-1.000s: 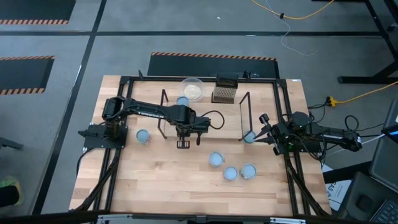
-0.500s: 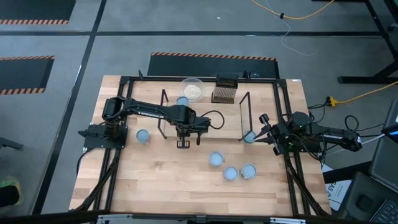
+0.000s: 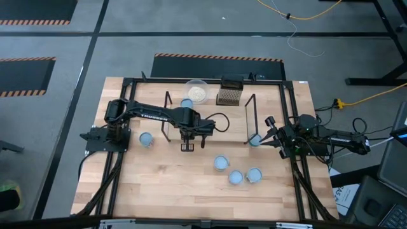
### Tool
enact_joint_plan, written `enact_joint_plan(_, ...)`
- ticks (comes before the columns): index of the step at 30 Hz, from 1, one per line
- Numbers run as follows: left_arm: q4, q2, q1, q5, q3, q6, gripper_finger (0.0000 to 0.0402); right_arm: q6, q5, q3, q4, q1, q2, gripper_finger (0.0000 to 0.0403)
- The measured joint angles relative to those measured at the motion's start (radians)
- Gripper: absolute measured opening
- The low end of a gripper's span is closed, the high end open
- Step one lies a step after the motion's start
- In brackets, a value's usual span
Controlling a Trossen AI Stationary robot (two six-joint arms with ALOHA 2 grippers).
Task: Pick and place cans onto a shelf
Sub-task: Put the canned meatballs on the shelf, then put the canned chicken soup on the shelf
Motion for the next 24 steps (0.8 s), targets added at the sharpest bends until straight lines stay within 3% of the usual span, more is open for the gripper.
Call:
enact_joint_plan(5, 0.0, 0.0, 0.0, -0.02, 0.0, -0.002, 0.0023, 0.0, 0.0, 0.0, 0.0, 0.0, 0.0, 0.0053)
enact_joint_plan(15, 0.0, 0.0, 0.0, -0.053, 0.0, -0.004, 0.0086, 0.0, 0.0, 0.0, 0.0, 0.0, 0.0, 0.0053)
enact_joint_plan(24, 0.0, -0.005, -0.021, -0.051, 0.0, -0.005, 0.0087, 0.0, 0.0, 0.0, 0.0, 0.0, 0.0, 0.0053)
